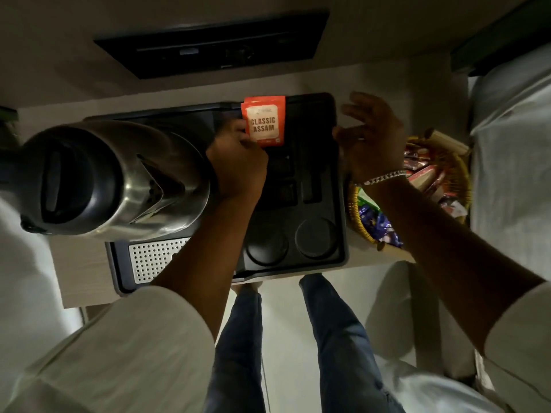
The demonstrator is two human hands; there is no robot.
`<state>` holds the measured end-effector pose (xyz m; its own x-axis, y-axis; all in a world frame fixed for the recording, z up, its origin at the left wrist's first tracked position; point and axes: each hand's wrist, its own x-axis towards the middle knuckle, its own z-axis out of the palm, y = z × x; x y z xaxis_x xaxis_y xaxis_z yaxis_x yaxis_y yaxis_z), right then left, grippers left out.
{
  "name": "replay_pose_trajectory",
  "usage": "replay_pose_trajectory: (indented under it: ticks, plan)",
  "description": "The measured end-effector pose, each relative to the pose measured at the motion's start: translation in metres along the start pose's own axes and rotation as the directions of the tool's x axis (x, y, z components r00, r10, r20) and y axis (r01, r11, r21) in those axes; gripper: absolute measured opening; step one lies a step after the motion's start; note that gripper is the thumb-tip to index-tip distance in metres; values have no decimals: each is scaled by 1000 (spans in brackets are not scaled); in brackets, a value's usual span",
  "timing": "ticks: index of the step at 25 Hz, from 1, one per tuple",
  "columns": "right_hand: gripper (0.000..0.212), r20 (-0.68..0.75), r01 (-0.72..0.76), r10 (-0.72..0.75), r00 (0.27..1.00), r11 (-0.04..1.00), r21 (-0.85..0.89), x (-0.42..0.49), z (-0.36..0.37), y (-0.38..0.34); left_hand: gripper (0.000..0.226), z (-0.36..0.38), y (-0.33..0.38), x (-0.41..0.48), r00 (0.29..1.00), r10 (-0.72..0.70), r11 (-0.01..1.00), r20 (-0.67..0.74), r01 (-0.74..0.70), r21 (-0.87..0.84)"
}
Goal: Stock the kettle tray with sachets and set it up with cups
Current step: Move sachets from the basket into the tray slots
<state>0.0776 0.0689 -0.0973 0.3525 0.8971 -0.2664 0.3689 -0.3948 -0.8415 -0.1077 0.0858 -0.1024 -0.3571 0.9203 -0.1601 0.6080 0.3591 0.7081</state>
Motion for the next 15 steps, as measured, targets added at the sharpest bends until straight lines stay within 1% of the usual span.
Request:
replay_pose_trajectory:
  ticks: [2,3,5,7,8,10,12,14,15]
  plan:
    - [34,-65,-53,52,997,998,-13,-15,-39,16,20,4,14,-22,999,-1,999,48,3,-33]
    - [28,-105,-74,69,992,996,-53,-23,-56,25,21,7,19,-35,995,8,998,98,-2,-58]
    - [19,-208,-115,72,976,972,-203,-42,-93,43,24,19,34,-66,968,76,989,238,-43,-138]
    - [15,-248,-163,75,966,921,-354,-61,-127,61,21,36,50,-98,920,152,979,362,-91,-180]
    - [14,-223,-170,83,971,897,-409,-69,-138,68,19,44,55,-110,892,164,979,422,-97,-177]
    - [10,-116,-145,100,988,862,-486,-84,-149,80,17,64,62,-132,813,163,986,559,-117,-117]
    - [9,48,-77,124,991,831,-550,-96,-148,85,17,82,66,-149,717,214,966,663,-255,-35]
    - [18,206,-1,159,966,795,-607,-102,-140,88,22,92,64,-157,612,278,897,741,-441,29]
    - [25,250,33,166,954,770,-637,-101,-137,92,28,96,61,-158,559,299,853,774,-519,46]
